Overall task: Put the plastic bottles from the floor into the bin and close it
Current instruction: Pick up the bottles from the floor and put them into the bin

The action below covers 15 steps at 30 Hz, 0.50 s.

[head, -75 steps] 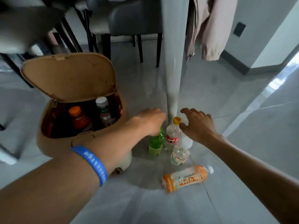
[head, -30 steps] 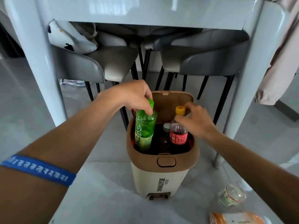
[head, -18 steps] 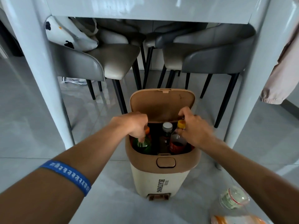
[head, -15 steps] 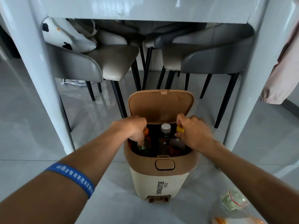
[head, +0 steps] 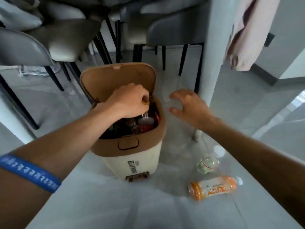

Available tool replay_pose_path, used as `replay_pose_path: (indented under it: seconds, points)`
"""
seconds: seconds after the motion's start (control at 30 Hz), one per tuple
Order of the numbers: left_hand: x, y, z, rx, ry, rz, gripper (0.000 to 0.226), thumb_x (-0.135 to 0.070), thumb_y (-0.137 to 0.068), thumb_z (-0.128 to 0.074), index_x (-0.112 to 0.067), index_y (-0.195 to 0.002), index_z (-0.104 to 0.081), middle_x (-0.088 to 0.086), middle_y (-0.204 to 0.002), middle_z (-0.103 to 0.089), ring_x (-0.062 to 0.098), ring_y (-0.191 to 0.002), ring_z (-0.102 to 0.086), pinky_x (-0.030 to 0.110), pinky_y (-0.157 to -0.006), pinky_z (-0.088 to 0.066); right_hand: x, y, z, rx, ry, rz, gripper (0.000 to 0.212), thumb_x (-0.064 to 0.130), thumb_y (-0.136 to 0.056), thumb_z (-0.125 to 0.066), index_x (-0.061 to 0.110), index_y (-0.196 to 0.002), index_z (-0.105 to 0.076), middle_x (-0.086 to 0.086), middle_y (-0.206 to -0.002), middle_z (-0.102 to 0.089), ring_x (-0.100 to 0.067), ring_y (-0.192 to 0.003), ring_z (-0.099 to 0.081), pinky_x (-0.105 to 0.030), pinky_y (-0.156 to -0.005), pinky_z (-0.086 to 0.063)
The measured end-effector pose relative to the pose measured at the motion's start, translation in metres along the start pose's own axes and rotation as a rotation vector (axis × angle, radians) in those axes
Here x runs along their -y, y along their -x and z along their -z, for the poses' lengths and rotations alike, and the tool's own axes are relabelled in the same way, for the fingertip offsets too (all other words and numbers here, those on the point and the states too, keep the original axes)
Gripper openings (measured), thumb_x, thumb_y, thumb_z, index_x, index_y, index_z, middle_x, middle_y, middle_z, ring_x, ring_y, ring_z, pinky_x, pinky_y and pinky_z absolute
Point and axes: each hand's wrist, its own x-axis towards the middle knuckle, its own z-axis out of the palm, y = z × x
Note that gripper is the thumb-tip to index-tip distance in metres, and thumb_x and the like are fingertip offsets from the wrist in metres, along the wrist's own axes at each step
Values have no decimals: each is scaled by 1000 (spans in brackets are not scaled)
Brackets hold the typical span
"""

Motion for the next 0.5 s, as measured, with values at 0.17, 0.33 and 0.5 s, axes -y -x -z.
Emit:
replay_pose_path:
  seconds: [0.17, 0.33, 0.5]
  points:
    - [-111, 0, -42, 6, 160, -272, 10, -32, -84, -69, -26, -89, -75, -13, -72, -63, 14, -78, -65, 29, -68, -51, -90, 73, -1, 123, -40, -283, 30, 33, -81, -68, 25, -110, -66, -1, -119, -68, -26, -108, -61, -36, -90, -47]
    - [-197, -10, -154, 192, 88, -286, 39, -24, -81, -70, -25, -120, -63, 1, -119, -64, 26, -109, -63, 36, -82, -51, -152, 142, -24, 420, -50, -474, 41, 45, -89, -57, 22, -123, -59, -4, -132, -62, -27, -122, -53, -40, -101, -39]
    - [-222, -24, -208, 181, 98, -314, 53, -22, -87, -70, -24, -137, -50, 4, -133, -48, 28, -121, -50, 42, -83, -51, -181, 167, -25, 310, -341, -575, 36, 20, -94, -45, 18, -128, -55, -7, -136, -57, -27, -122, -52, -39, -99, -39]
